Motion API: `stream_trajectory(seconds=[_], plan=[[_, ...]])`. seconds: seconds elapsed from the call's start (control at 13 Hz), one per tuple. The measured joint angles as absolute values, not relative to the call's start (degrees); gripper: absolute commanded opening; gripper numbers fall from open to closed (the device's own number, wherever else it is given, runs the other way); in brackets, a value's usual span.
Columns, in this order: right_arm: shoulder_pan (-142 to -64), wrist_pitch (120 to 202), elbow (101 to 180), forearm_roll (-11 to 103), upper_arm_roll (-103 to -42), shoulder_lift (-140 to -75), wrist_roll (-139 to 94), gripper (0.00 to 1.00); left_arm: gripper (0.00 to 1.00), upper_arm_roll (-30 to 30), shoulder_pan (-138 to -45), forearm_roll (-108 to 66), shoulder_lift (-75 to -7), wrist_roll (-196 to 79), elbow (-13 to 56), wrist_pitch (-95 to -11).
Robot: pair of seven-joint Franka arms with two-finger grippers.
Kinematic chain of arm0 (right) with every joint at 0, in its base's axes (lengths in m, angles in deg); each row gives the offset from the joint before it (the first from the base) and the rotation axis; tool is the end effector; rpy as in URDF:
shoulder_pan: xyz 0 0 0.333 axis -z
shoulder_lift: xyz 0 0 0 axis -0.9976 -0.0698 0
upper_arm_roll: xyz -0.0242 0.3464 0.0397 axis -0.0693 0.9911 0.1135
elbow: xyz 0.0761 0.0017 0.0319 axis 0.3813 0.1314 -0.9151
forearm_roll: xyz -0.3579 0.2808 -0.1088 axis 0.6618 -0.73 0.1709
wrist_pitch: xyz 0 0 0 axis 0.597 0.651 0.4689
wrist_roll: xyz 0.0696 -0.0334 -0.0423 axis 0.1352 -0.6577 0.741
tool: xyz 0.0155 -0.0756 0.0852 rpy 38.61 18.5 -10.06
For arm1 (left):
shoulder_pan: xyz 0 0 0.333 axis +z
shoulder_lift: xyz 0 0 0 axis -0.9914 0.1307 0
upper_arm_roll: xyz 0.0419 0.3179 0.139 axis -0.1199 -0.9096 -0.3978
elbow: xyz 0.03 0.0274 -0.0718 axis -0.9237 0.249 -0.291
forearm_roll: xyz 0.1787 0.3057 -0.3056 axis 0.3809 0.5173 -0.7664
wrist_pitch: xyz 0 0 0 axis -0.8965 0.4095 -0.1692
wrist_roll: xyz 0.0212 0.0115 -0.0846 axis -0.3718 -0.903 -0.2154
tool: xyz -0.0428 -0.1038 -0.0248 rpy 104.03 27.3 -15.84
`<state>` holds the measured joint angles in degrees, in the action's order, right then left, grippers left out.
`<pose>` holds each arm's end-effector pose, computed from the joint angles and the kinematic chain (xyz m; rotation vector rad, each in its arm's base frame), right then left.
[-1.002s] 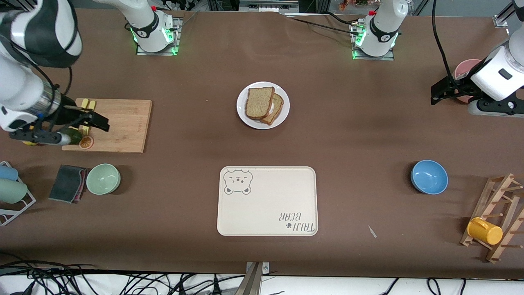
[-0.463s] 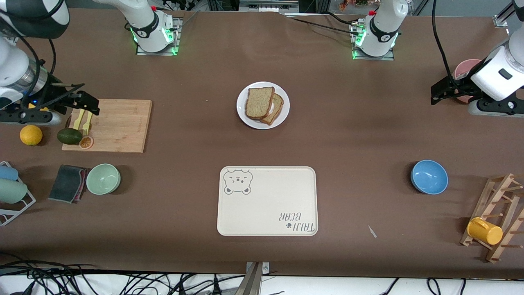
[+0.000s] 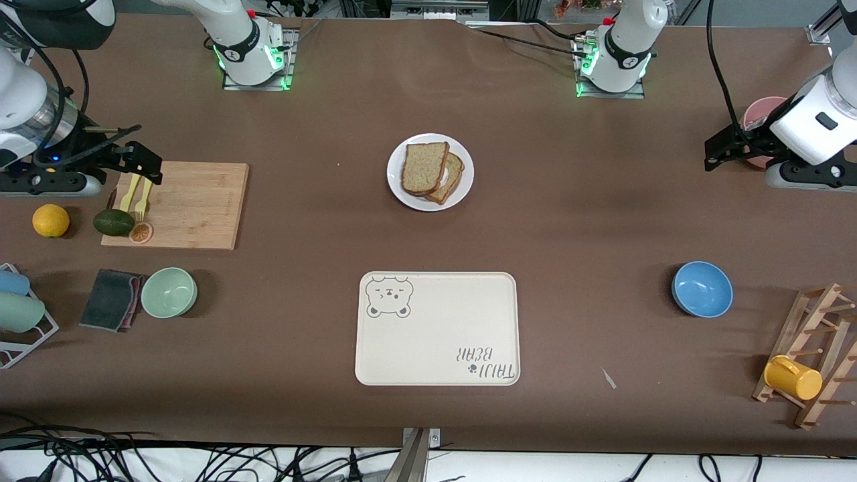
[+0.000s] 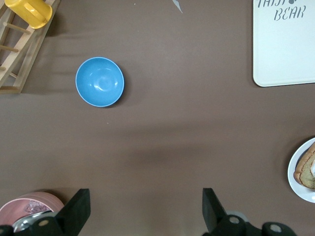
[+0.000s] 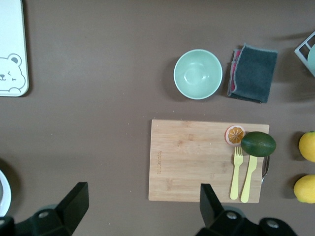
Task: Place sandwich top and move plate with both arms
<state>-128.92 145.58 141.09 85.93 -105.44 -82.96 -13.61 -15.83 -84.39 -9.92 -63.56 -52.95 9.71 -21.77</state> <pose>0.6350 0.0449 0.5761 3.1032 0.0294 0.0163 0.6376 -0.0463 0.6339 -3.1049 0.0966 0.1353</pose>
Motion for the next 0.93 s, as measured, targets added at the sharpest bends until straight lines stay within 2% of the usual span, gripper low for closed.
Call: stream_trajectory(seconds=[0.31,0.39,0.77,0.93], plan=[[-127.5,145.3,139.1,85.9,-104.9,-84.5,-13.8,1.00,1.00,-15.8,-84.4,-9.9,-63.6,-52.9,9.7,-21.8],[-124.7,145.0,138.9,85.9,-102.6,-84.9,-14.2,1.00,1.00,-15.8,-84.4,-9.9,-63.6,-53.0,9.7,-21.7],[-96.6,143.5,137.8,85.9,-74.9,-85.3,-14.7,1.00,1.00,-15.5,-84.5,-9.9,-63.6,-58.8,9.7,-20.8],[-89.4,143.3,136.9,85.9,-67.6,-85.5,-14.7,1.00,1.00,-15.4,-84.5,-9.9,-63.6,-59.5,9.7,-20.8]])
